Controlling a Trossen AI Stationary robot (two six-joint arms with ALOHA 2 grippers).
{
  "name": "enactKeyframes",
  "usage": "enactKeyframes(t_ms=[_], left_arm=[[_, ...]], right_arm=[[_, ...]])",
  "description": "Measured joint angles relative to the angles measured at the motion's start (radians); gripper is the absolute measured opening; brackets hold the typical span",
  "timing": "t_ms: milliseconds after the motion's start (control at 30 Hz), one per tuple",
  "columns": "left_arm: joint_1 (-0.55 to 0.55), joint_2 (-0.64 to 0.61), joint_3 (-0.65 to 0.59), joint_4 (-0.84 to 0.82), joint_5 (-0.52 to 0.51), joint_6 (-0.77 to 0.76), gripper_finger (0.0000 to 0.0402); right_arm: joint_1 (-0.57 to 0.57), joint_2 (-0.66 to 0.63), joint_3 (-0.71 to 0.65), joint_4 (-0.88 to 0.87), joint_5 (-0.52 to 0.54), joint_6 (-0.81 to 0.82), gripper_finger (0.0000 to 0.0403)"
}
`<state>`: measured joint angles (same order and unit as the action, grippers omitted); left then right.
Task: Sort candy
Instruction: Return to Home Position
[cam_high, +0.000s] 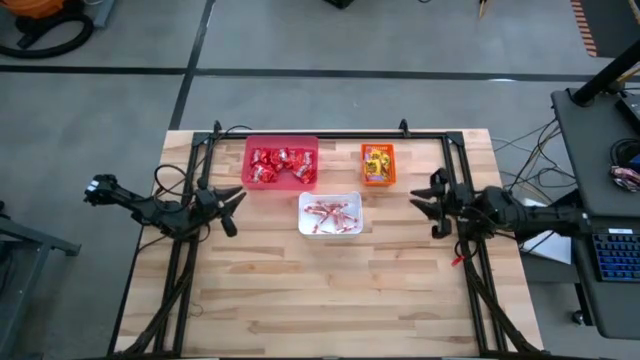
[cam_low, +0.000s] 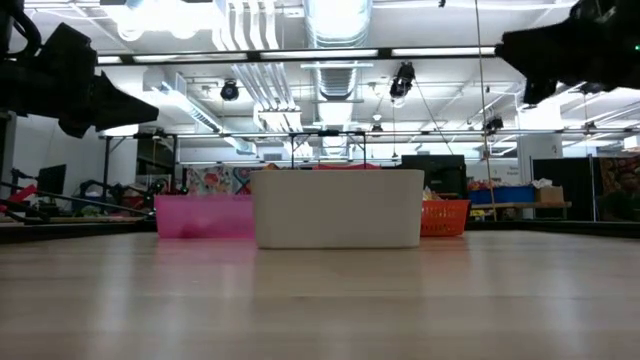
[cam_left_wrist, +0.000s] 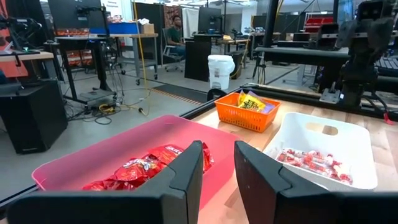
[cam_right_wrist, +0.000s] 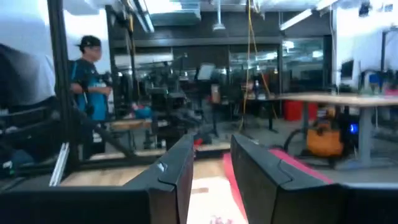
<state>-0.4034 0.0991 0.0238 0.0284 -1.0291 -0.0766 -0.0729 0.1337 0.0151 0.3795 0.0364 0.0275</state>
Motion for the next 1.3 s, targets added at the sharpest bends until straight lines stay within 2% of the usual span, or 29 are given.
enactKeyframes(t_ms=[67, 133, 367, 433, 500, 667, 1300], left_arm=[[0.000, 0.001, 0.000, 0.001, 0.000, 0.000, 0.0076], [0.000, 0.002, 0.000, 0.000, 0.001, 0.000, 0.0076], [0.000, 0.012, 0.000, 0.005, 0.008, 0.000, 0.0076], [0.000, 0.012, 0.000, 0.009, 0.008, 0.000, 0.0076], [0.000, 0.012, 0.000, 0.006, 0.010, 0.000, 0.0076], [0.000, 0.013, 0.000, 0.008, 0.010, 0.000, 0.0076], [0.000, 0.013, 0.000, 0.008, 0.010, 0.000, 0.0076]], right_arm=[[-0.001, -0.070, 0.004, -0.087, 0.005, 0.020, 0.0102], [-0.001, -0.128, -0.001, -0.113, 0.055, 0.027, 0.0099], [0.004, -0.134, -0.002, -0.255, 0.073, 0.034, 0.0093], [0.005, -0.134, -0.002, -0.344, 0.056, 0.035, 0.0093], [-0.003, -0.134, -0.002, -0.358, 0.009, 0.004, 0.0093], [-0.030, -0.134, -0.003, -0.337, -0.213, -0.135, 0.0093], [-0.050, -0.100, -0.004, -0.339, -0.217, -0.159, 0.0093]])
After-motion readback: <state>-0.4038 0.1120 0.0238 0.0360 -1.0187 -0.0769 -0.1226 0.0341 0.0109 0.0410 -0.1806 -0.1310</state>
